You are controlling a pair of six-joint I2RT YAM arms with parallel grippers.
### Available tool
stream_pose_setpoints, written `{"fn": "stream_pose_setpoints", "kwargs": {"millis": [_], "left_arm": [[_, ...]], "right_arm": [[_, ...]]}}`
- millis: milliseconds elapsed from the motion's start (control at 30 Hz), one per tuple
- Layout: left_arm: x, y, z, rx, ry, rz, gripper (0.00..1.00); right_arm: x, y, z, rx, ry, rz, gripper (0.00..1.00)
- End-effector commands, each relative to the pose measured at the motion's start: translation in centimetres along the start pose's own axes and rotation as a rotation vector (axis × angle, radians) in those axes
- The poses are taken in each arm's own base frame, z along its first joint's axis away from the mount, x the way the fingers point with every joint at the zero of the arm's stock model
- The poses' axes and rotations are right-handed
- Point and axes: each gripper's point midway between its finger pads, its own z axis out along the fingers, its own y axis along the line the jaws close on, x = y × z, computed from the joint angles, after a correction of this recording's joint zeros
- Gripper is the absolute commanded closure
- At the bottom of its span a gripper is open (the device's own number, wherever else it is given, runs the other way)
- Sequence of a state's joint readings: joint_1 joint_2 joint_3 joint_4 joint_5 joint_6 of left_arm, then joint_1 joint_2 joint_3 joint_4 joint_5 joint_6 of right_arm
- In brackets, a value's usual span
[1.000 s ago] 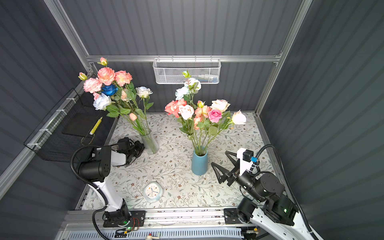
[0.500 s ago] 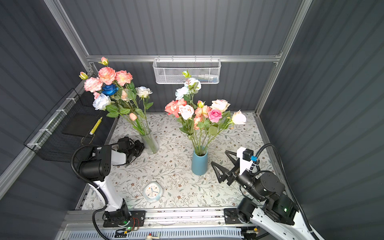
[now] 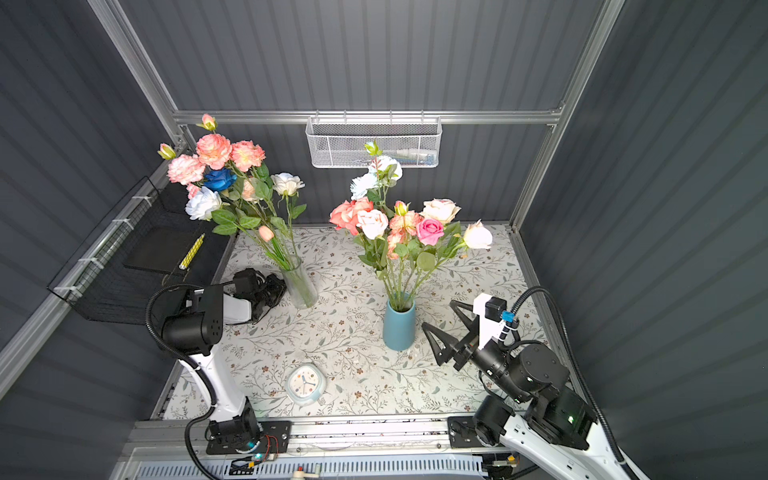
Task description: Arrange the flowers into the vase
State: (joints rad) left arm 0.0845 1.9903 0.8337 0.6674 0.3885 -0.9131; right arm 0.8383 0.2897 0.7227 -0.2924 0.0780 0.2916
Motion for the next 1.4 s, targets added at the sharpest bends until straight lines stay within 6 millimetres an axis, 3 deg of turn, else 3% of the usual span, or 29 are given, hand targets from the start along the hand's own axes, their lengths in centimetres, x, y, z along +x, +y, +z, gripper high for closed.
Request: {"fn": "stream_pose_setpoints", "kwargs": {"millis": [0,167,633,1200,1367], "left_arm": [[1.8,-0.3,1.1,0.035,0.057,-0.01,1.0],[2.7,-0.7,1.5,0.084,0.085,-0.016,1.0],[6.5,-4.2,3.5,0.175,0.19,0.053,1.0],[12.4,-8.3,6.3,0.206,0.309,0.146,1.0],[12.9,-8.8,6.3,0.2,0.308,0.152,1.0]], "right_arm": [[-1.0,0.1,-0.2,0.005,-0.024,0.004,0.01],[-1.0,0.0,-0.2,0.008,-0.023,0.007,0.01],[-0.8,0.0,0.0,0.007,-0.018,0.015,0.01],[-1.0,0.0,-0.3,0.005,-0.028,0.031,0.01],[-1.1,0.0,-0.4,0.004,-0.029,0.034,0.01]]}}
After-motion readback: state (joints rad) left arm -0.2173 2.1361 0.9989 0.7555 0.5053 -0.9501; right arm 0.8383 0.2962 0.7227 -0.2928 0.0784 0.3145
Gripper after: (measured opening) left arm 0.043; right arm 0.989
